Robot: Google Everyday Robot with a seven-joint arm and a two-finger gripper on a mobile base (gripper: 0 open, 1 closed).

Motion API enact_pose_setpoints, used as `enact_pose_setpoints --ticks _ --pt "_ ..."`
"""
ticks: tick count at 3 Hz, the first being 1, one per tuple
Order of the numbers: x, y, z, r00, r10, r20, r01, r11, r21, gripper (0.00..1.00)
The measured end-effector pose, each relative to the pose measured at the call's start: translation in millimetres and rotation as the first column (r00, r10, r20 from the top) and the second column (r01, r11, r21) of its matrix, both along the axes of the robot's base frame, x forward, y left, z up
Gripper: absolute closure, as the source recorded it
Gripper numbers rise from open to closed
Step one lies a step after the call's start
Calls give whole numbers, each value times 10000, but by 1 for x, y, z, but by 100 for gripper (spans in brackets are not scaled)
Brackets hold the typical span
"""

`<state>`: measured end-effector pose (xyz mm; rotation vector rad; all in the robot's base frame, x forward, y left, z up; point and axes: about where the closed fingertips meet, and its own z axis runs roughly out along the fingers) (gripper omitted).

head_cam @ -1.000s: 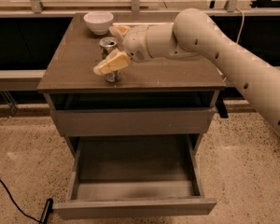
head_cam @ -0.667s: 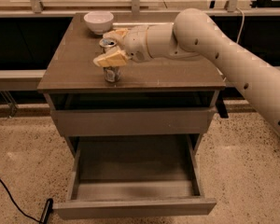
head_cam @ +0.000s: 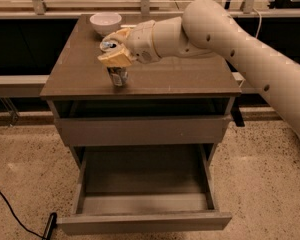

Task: Place redbull can into middle drawer

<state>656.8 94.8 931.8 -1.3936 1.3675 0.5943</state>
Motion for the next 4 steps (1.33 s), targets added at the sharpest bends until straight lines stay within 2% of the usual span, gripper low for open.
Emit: enact_pose_setpoints --ticks 1,2,3,4 --pt "-46 -7 13 9998 183 107 -177 9987 -482 100" --pt "-108 -10 -6 9986 517 -137 -517 9987 -11 100" --pt "-147 -7 -20 9951 935 -323 -927 9953 264 100" --pt "-147 -8 -21 9951 931 -328 -923 9954 259 100"
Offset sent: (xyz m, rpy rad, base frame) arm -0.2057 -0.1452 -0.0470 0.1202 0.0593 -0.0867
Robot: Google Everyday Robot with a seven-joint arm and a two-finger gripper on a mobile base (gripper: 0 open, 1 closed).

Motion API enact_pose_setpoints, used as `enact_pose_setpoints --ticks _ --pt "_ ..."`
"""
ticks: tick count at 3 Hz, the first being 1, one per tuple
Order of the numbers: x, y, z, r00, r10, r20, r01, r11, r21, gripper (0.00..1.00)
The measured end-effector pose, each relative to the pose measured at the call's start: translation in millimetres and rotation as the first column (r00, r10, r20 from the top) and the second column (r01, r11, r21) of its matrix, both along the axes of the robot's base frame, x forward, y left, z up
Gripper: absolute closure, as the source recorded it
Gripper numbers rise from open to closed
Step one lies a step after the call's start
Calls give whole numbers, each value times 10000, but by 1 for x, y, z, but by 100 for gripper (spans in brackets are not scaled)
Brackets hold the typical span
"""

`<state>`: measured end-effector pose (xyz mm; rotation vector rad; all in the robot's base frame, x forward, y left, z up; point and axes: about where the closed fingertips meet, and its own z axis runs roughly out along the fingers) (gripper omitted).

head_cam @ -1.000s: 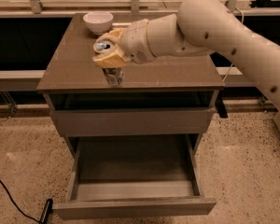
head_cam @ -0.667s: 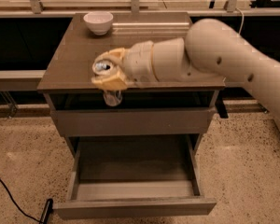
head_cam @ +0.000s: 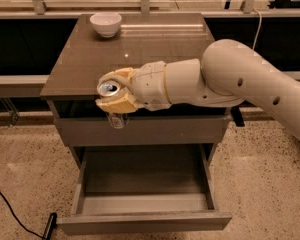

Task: Place redbull can into middle drawer

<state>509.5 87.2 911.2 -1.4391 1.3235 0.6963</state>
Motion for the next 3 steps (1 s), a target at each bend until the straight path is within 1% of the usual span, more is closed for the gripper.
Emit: enact_pose_setpoints --ticks 1,2,3 --pt "3 -9 -40 9940 492 -980 -459 9983 357 100" --pt "-2 -40 -103 9847 667 -1610 -432 9884 1454 100" --pt "-3 -79 -162 9875 508 -1489 -199 9791 2022 100"
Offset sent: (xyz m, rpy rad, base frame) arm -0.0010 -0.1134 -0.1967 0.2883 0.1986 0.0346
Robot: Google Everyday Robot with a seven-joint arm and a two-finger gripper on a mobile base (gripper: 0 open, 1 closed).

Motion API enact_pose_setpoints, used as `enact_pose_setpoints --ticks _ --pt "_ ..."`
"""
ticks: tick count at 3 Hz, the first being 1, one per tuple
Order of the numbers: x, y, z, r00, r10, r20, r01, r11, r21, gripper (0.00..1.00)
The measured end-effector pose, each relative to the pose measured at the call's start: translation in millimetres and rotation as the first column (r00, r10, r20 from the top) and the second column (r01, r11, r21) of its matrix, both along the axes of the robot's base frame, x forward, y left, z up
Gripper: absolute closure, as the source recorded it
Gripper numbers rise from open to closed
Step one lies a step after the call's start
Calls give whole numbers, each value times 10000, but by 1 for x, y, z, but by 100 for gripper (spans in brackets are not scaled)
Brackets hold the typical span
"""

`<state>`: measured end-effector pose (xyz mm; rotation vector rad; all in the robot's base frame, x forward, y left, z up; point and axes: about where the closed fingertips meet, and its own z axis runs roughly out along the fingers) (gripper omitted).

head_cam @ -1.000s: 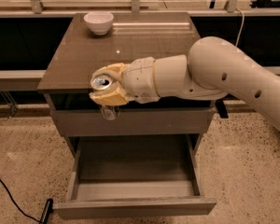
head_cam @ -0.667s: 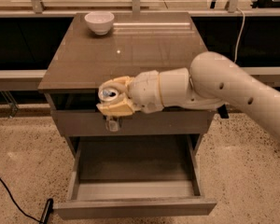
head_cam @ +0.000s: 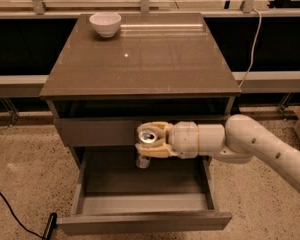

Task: Place redbull can into middle drawer

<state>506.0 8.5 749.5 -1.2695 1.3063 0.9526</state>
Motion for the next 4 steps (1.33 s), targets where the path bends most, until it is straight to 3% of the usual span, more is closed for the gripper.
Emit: enact_pose_setpoints --ticks 1,2,3,4 --pt "-1 -30 -50 9997 -251 -28 251 9996 -113 100" --pt "-1 -23 -54 9999 -146 -30 146 9997 -208 100" --pt "3 -28 -117 9944 -754 -746 752 9972 -49 100" --pt "-2 -33 -190 9891 -746 -1272 762 9971 76 100"
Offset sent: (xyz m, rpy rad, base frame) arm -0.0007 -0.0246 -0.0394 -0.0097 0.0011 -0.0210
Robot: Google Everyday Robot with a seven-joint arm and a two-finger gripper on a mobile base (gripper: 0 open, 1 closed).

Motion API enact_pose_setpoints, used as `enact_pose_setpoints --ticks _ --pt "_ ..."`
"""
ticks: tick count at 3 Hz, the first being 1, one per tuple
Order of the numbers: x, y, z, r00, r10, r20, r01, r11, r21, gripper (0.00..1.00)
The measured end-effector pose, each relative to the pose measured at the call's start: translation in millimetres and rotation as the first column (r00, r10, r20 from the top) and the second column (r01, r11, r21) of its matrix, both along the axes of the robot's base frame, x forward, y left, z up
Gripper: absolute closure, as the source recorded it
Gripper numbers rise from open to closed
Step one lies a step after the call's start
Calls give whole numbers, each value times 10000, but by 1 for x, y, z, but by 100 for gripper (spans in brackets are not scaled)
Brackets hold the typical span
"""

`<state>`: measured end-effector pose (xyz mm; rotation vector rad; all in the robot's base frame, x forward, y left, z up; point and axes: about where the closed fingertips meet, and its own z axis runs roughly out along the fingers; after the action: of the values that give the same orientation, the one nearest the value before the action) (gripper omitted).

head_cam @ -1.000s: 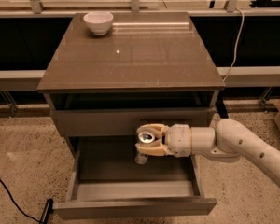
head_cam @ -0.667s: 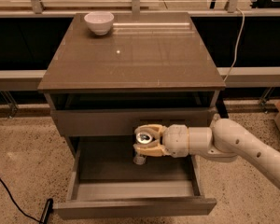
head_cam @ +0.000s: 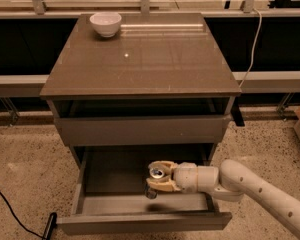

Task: Place redbull can into middle drawer

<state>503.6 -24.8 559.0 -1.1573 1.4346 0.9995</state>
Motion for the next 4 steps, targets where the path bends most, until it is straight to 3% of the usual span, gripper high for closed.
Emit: enact_pose_setpoints --ticks 1,2,3,4 --pt "-3 -4 -46 9997 52 -221 -55 9999 -133 100" --pt "-5 -3 -68 9998 144 102 -139 9991 -404 82" --pt "-7 2 -81 9970 469 614 -399 9930 -1109 51" --pt "-8 4 -80 9972 479 567 -418 9938 -1034 27"
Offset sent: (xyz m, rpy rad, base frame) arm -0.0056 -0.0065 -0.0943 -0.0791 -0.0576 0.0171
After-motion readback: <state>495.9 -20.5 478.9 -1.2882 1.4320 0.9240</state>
